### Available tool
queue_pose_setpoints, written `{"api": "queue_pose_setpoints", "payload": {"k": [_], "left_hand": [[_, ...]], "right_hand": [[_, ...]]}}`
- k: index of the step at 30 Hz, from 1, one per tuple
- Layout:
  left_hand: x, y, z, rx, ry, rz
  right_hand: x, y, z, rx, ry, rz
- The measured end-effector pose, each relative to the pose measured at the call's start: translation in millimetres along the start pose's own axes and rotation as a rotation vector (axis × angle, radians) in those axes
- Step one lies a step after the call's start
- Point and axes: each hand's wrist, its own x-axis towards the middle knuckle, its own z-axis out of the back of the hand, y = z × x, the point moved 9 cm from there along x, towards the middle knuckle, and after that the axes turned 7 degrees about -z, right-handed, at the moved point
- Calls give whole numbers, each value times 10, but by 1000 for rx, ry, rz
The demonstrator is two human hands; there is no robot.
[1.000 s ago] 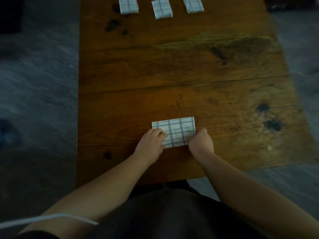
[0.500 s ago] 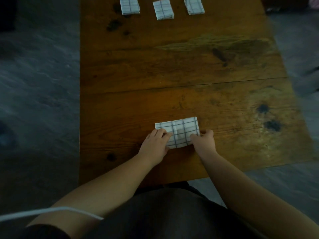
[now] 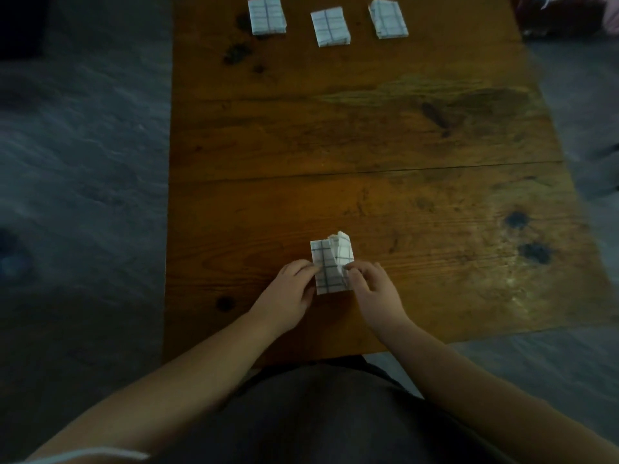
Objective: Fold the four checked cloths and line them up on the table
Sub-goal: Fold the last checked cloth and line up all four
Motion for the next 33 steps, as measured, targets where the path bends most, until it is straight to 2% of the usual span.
{"api": "queue_pose_setpoints", "payload": {"k": [6, 10, 13, 16, 19, 22, 33], "left_hand": [[-200, 143, -2, -100, -2, 118], [-229, -10, -43, -79, 22, 45], [-255, -176, -104, 75, 56, -57], [-291, -324, -205, 265, 120, -136], [-338, -414, -317, 420, 178, -178], [-376, -394, -433, 514, 232, -176], [-346, -218, -530, 534, 292, -102]], "right_hand": [[-11, -21, -246, -275, 86, 83], [-33, -82, -252, -312, 121, 106], [-81, -112, -142, -374, 74, 158], [-157, -116, -106, -598, 58, 303], [-241, -205, -206, -798, 110, 401], [-288, -357, -317, -919, 180, 399], [-288, -467, -400, -931, 196, 403]]}}
